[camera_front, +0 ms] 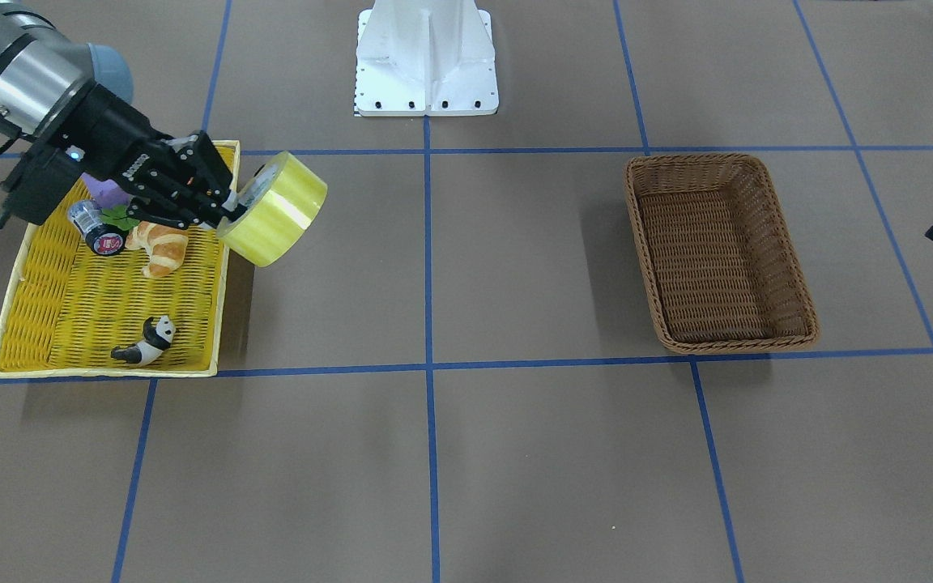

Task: Move tape to another basket

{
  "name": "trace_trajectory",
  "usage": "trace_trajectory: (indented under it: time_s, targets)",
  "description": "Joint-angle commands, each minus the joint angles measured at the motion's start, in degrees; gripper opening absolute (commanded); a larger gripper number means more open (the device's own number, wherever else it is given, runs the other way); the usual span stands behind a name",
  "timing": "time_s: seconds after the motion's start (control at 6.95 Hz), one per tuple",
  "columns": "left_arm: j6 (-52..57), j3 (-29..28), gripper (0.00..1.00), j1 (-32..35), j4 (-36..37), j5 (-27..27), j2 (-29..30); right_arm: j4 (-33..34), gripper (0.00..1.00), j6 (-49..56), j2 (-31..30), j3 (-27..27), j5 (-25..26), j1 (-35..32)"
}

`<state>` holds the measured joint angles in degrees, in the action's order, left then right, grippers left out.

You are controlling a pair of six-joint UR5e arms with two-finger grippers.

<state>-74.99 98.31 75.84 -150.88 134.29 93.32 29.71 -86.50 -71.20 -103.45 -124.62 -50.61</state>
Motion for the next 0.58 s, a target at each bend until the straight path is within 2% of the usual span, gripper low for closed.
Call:
trace_trajectory:
  time_s: [0.0, 0.14, 0.43]
  targets:
    - [-30.8, -4.0, 0.98, -4.9, -21.0, -0.4, 6.0, -11.8, 0.00, -12.2, 0.5, -0.2, 6.9, 7.1]
    - [-42.8, -5.2, 0.98, -8.0, -27.3, -0.7, 9.0, -14.6, 0.00, -14.7, 1.5, 0.1, 8.4, 9.7]
    - [-54.3, -5.0, 0.98, -18.6, -40.3, -13.5, 11.6, -14.6, 0.00, -15.0, 3.5, -0.2, 9.0, 12.1]
